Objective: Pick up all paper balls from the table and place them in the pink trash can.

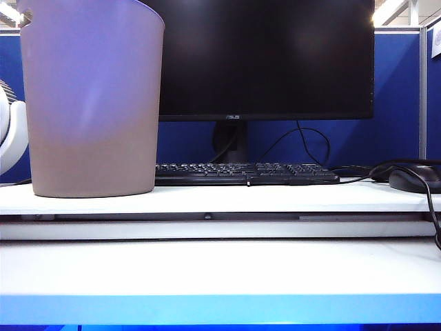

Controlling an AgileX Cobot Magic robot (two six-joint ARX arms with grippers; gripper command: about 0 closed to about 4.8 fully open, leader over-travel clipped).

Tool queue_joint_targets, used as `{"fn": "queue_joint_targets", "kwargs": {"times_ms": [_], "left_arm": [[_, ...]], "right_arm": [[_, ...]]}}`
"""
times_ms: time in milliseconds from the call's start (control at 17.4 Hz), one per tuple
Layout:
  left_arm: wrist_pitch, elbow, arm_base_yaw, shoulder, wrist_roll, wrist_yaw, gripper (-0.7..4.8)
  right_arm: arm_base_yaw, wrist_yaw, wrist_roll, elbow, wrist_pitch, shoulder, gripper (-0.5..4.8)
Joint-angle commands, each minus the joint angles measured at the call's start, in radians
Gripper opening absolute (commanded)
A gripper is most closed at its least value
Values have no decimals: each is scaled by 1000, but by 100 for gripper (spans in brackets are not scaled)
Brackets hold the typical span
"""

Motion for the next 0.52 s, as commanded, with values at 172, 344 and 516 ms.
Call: {"fn": "queue_joint_targets", "kwargs": {"times_ms": [172,344,516], "left_arm": [[121,-288,3,-158,-50,134,-6],[292,-510,1,-294,-112,180,-6],[395,-708,1,-408,-198,181,-6]], "right_arm": [[166,76,177,-69,-33,-258,-8],[193,134,259,-179,-33,-413,-8],[190,204,314,-359,-32,-574,-8]]}}
